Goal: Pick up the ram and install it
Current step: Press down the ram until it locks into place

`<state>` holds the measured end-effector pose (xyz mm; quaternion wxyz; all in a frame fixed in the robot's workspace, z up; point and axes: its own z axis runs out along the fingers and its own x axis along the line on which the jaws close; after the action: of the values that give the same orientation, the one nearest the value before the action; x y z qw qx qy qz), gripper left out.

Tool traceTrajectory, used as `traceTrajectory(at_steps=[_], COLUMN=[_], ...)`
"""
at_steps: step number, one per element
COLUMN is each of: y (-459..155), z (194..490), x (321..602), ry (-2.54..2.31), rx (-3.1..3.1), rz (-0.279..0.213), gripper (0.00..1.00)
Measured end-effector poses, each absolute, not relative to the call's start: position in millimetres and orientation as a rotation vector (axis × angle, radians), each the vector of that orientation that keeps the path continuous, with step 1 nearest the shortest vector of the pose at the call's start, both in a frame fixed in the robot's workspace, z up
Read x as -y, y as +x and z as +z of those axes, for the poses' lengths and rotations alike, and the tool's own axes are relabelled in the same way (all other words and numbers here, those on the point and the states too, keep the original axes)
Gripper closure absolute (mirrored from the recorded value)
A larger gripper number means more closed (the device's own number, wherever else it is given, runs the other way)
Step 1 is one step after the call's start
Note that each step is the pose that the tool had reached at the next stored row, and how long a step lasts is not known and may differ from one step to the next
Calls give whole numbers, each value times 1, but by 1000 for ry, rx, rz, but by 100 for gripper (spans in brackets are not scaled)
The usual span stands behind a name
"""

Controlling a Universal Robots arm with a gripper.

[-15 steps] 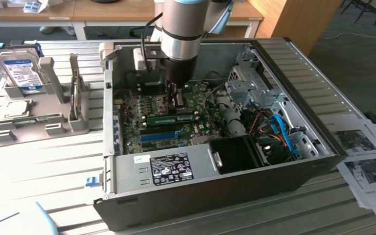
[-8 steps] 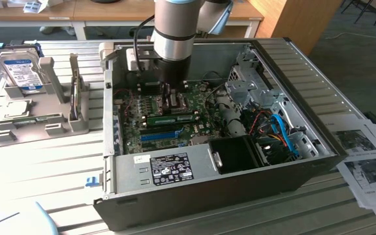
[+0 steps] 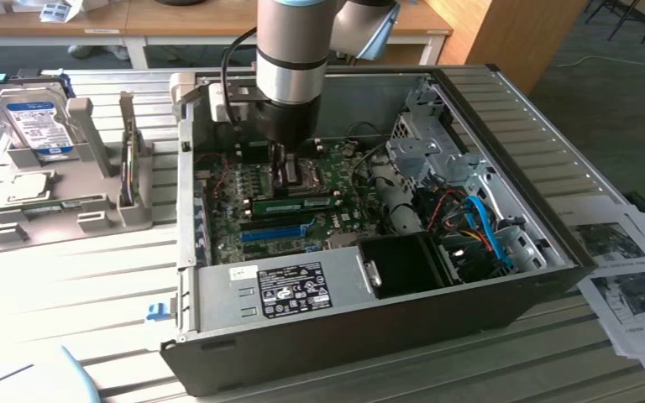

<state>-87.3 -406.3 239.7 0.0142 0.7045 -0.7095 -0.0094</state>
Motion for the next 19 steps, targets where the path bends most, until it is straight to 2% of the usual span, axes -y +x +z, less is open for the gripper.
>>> traceTrajectory(at_steps=[19], y=[-88], z=[235], x=[406], ry=[2193], rx=[2209], rz=[-30], gripper=[91])
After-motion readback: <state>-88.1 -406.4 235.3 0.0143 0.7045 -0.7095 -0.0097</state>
